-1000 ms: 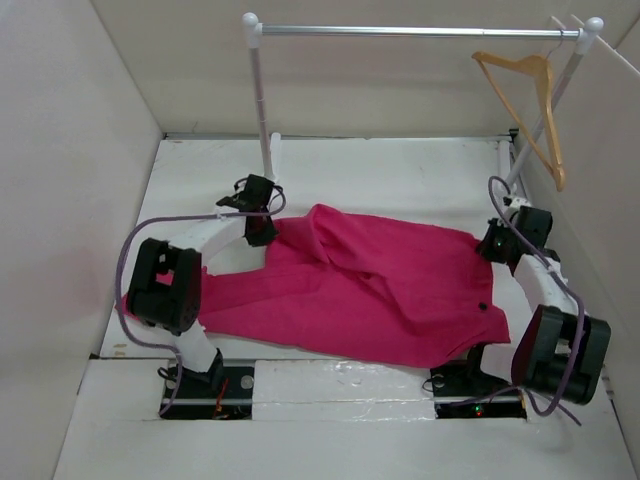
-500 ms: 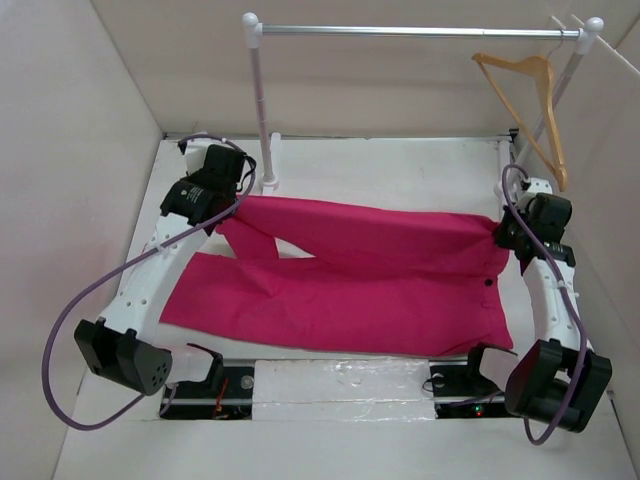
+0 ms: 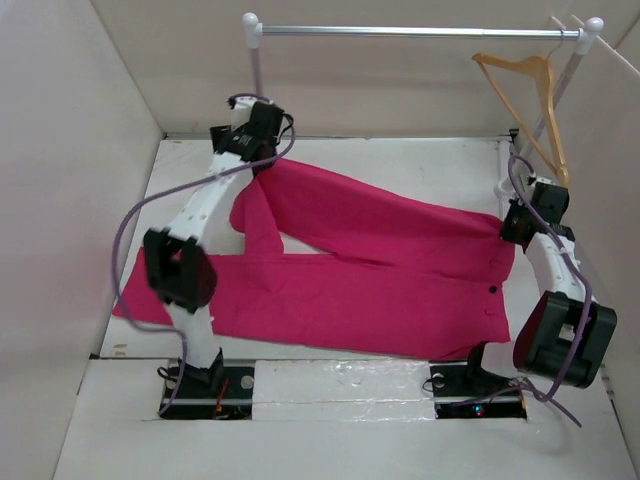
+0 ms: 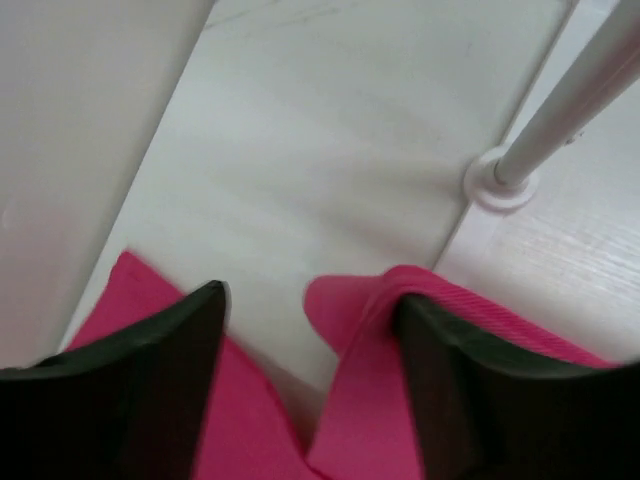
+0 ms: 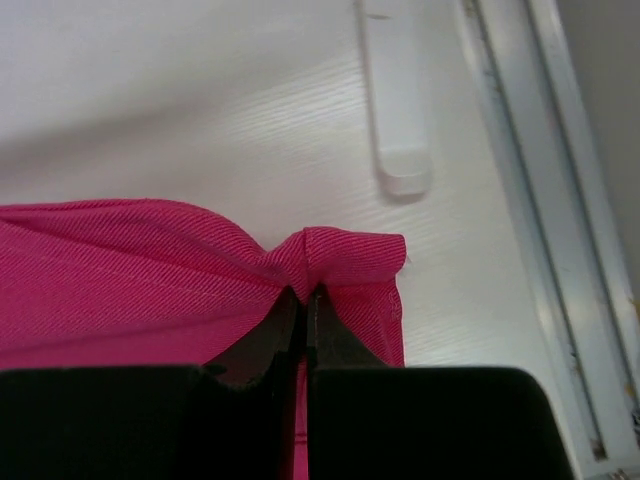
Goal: Place the trousers on the hanger
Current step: Fold the trousers
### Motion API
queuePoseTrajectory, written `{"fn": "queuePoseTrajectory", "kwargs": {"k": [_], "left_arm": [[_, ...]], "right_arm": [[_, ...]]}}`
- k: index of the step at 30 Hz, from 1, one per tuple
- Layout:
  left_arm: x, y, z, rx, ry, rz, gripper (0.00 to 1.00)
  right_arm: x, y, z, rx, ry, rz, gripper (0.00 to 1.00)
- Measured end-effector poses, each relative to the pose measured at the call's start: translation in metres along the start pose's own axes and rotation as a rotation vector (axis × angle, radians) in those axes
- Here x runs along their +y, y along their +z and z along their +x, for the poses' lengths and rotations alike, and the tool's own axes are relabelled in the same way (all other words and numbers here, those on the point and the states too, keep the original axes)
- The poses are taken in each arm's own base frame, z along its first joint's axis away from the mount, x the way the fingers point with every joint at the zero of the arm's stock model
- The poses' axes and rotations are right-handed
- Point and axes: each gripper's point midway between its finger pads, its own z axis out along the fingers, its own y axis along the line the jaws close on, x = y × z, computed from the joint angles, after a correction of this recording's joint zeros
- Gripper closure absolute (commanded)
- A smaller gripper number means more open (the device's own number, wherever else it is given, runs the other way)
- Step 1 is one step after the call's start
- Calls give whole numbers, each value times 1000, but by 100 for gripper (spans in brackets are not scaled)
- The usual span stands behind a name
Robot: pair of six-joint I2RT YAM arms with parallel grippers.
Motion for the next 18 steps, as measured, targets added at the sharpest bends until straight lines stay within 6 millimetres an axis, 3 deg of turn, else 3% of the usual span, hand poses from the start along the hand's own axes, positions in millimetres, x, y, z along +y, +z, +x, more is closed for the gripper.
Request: {"fn": "queuePoseTrajectory", "kwargs": {"k": [1,3,6,7,8,11,13,14,15,16,18], "left_arm": [[-17,19,-3,13,21,-8,17],[-52,55,-1,36,46,-12,13],[-73,81,34,107,96,-2,13],[-71,81,48,133,105,1,19],[-67,77,63,151,94,18,22],[-34,47,104,202,54,79,27],[-10,25,123,221,-6,122,35],[-9,24,124,222,-11,124,41],[8,8,132,223,-73,161,51],[8,6,132,205,-117,202,60],[5,2,141,218,-143,257,58]], "right_arm": [[-9,3,1,7,8,35,100],[-23,7,4,15,21,87,100],[-30,12,3,25,25,115,91],[-30,13,2,32,24,114,81],[-29,15,1,38,19,113,54],[-25,18,-5,35,-11,103,27],[-22,15,-8,27,-34,97,25],[-20,12,-10,19,-43,93,25],[-18,8,-12,10,-49,89,25],[-16,2,-15,-8,-56,83,24],[-12,-14,-21,-57,-68,78,21]]}}
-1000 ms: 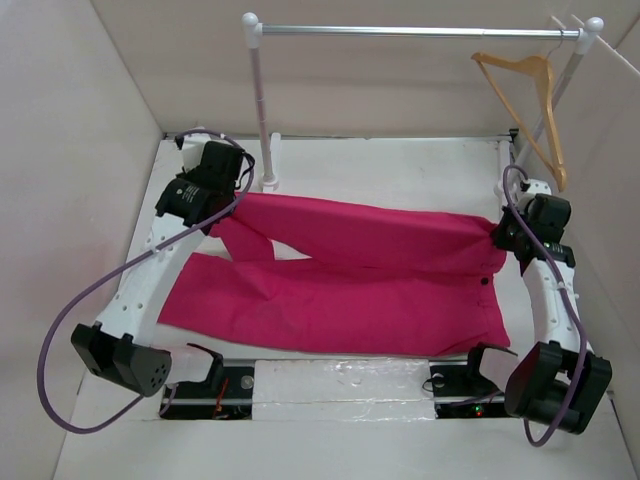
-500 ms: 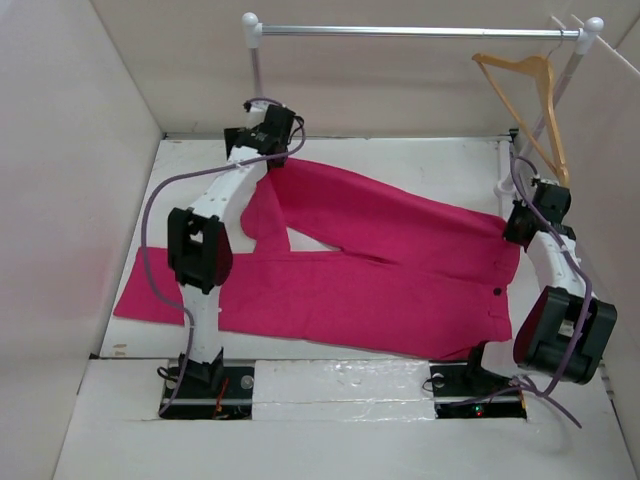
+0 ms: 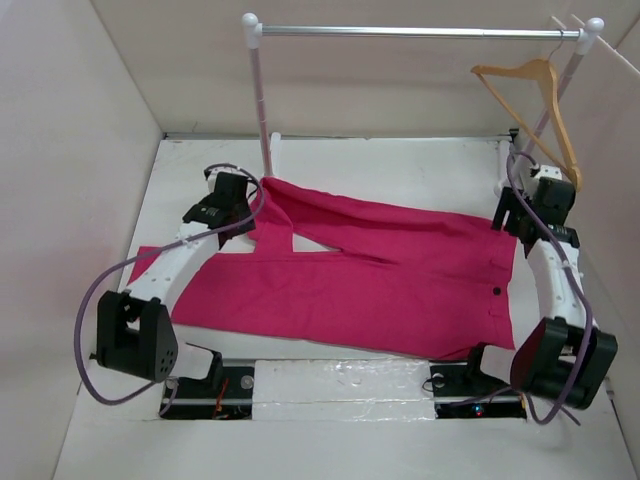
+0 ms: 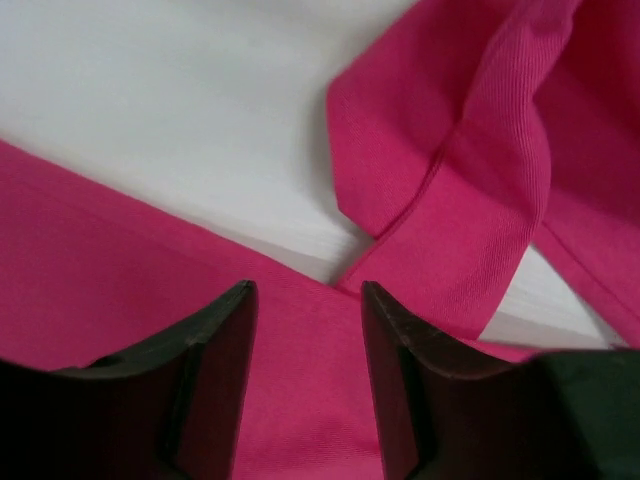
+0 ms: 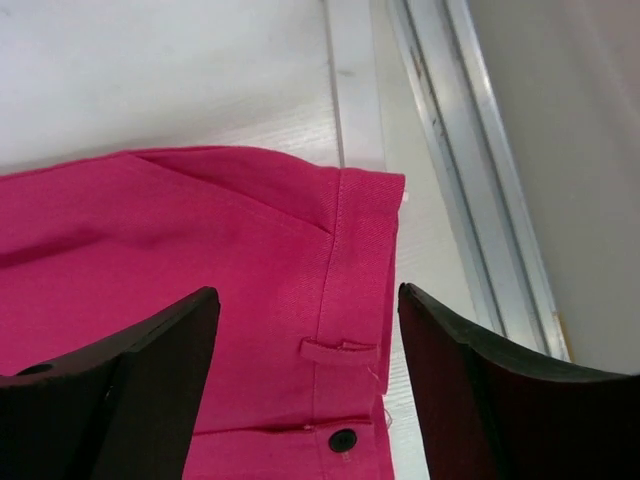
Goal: Place the trousers on the hanger
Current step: Fold the trousers
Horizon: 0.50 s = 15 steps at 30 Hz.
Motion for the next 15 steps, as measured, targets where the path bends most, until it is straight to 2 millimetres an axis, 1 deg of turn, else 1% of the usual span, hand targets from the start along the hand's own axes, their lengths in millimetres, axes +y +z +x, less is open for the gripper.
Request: {"fn": "queuePoseTrajectory", "kwargs": {"k": [1,2,3,4,5,6,7,8,10,12,13,14,15], "left_arm": [[-3,3,7,19,3,18,50],[-7,7,12,38,7,31,46],[-11,13,18,55,16,48,46],[-16,18,25,69,23,70,51],[-21,23,33,84,33,97,53],[-23,27,42,104,49,118,54],[-25,30,50,126,65,135,55],[-27,34,55,144,81,149,55],[-35,45,63,168,108,174,54],[-40,57,71,198,132,186,56],[-42,63,77,219,143,191,57],[-43,67,82,238,155,193,58],[-44,72,88,257,165,198,59]], "right_arm": [[0,-9,-5,-31,-5,-1,21],[0,-18,-12,-62,-8,0,23],[-1,-26,-19,-94,-11,1,30],[-1,-33,-24,-119,-14,0,41],[0,-38,-27,-135,-20,-7,76],[4,-41,-29,-145,-31,-18,93],[9,-44,-31,-154,-35,-32,100],[19,-47,-31,-159,-53,-66,100],[48,-53,-30,-171,-93,-153,100],[79,-63,-22,-184,-140,-253,86],[95,-68,-12,-182,-165,-305,81],[108,-74,-2,-175,-189,-350,70],[119,-79,9,-164,-208,-390,65]]}}
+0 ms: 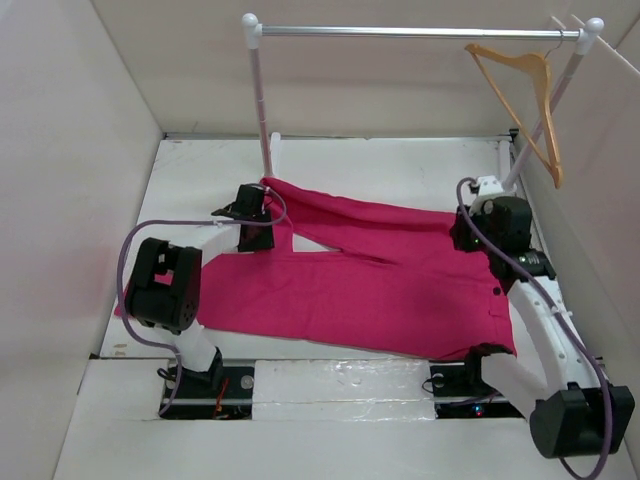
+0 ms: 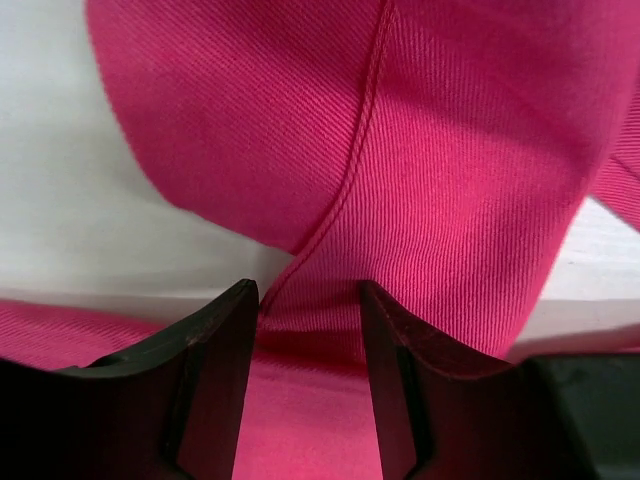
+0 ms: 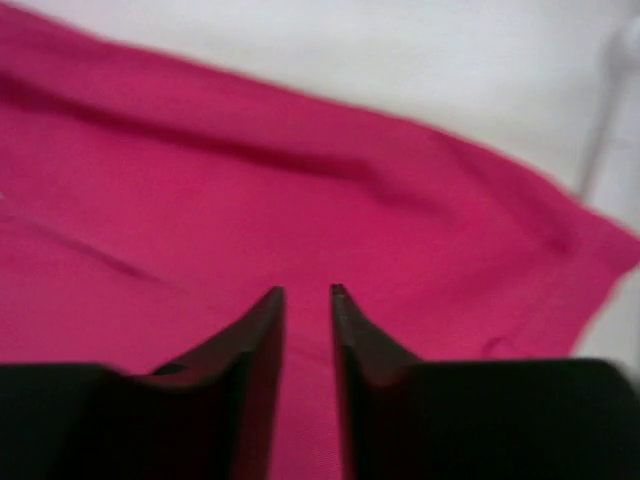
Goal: Place the trousers on the hanger
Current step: Fold the trousers
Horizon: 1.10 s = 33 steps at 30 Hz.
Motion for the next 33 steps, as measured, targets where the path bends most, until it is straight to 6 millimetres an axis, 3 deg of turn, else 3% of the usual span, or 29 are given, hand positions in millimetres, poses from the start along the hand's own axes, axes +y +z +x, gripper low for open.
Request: {"fn": "queuePoseTrajectory", "kwargs": {"k": [2,3,4,6,11,14,17,21,24,26,27,30,33], "left_arm": [[0,7,6,28,9,1,61],[-1,9,7,35,13,3,84],[-1,10,8,38,15,6,84],[-3,10,6,40,17,15,100],[-4,3,4,44,19,19,100],[-3,-16,0,31,11,15,100],[-3,-47,-23,-35,-9,9,100],[-2,-96,-72,-186,-44,-15,100],[5,-126,-101,-273,-68,-69,100],[26,-138,-113,-310,-84,-195,100],[24,-140,-120,-321,-87,-193,100],[54,-131,-128,-287,-104,-397,100],[90,-103,-142,-253,-138,-595,100]], "right_arm": [[23,-3,17,25,-26,-67,56],[30,-4,25,42,-31,-87,55],[38,-5,34,55,-45,-111,55],[51,-7,49,84,-55,-148,54],[81,-14,83,145,-87,-229,45],[95,-13,111,202,-99,-273,40],[101,-7,153,327,-113,-297,38],[100,-4,200,494,-119,-308,38],[102,1,202,492,-122,-318,37],[104,3,200,484,-120,-324,37],[104,4,199,480,-119,-327,37],[105,6,198,473,-115,-332,37],[106,4,198,471,-113,-338,37]]}}
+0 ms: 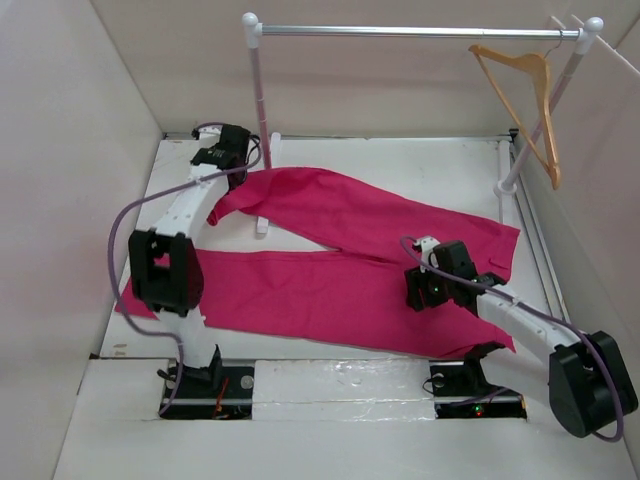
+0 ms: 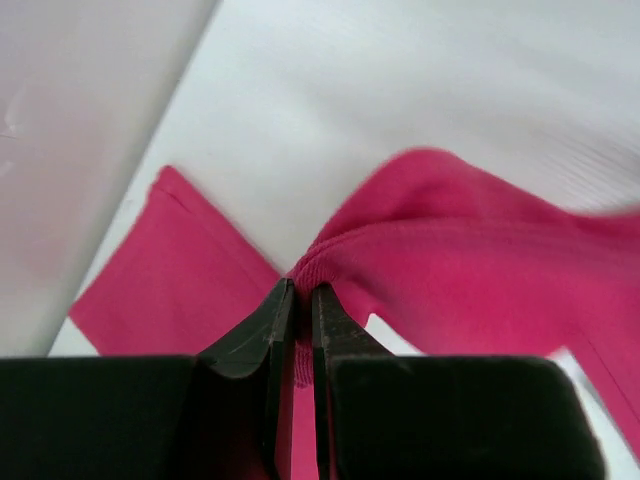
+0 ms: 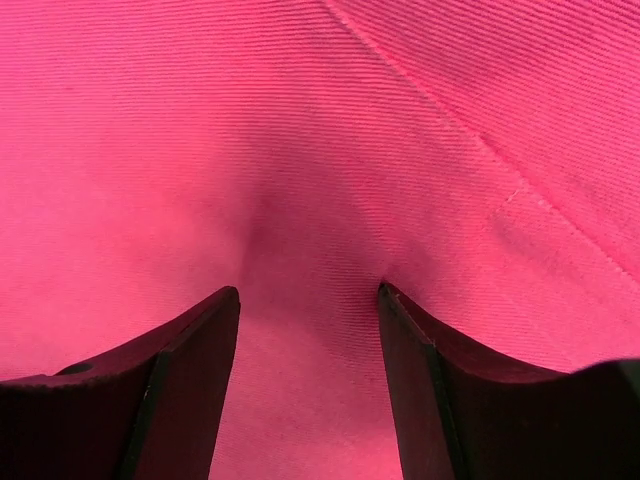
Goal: Place the trousers on the hanger
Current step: Fold the trousers
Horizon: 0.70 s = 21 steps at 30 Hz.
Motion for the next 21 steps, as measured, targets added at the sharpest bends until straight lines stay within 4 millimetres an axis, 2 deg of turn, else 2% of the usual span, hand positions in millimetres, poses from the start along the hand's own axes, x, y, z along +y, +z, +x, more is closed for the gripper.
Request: {"fn": "queuePoseTrajectory", "kwargs": {"k": [3,6,7,8,9,10,11,14,15,16,17,18,19,20,21], "left_arm": [[20,48,-2,58,-14,-158,100],[45,88,-28,68,-111,-236,100],[54,97,-42,55,-153,-245,88],[62,104,-56,39,-191,-243,48],[70,108,-69,25,-218,-241,31],[78,112,-83,3,-257,-240,9],[84,115,-96,-20,-294,-225,1],[91,123,-111,-33,-366,-153,1],[89,126,-109,-22,-375,-131,1],[87,129,-105,-13,-381,-113,2],[83,132,-96,10,-378,-97,4],[77,135,-85,22,-384,-71,9],[71,135,-66,48,-388,-41,13],[68,132,-41,94,-380,-23,27],[66,127,-18,129,-383,-4,45]], "right_arm": [[3,-5,-1,-15,-8,-12,33],[7,-13,-5,-34,-42,-21,29],[9,-16,-8,-43,-56,-24,28],[11,-19,-11,-49,-74,-27,27],[12,-22,-15,-52,-89,-26,25],[13,-25,-20,-57,-103,-25,25],[14,-28,-26,-64,-121,-23,25],[20,-38,-42,-91,-168,-25,24],[24,-40,-46,-100,-183,-33,26],[27,-42,-47,-106,-192,-39,35],[34,-44,-49,-116,-215,-52,35],[40,-46,-49,-124,-231,-64,55],[45,-48,-50,-133,-246,-72,79],[49,-50,-50,-141,-254,-78,94],[53,-51,-51,-149,-259,-87,100]]}}
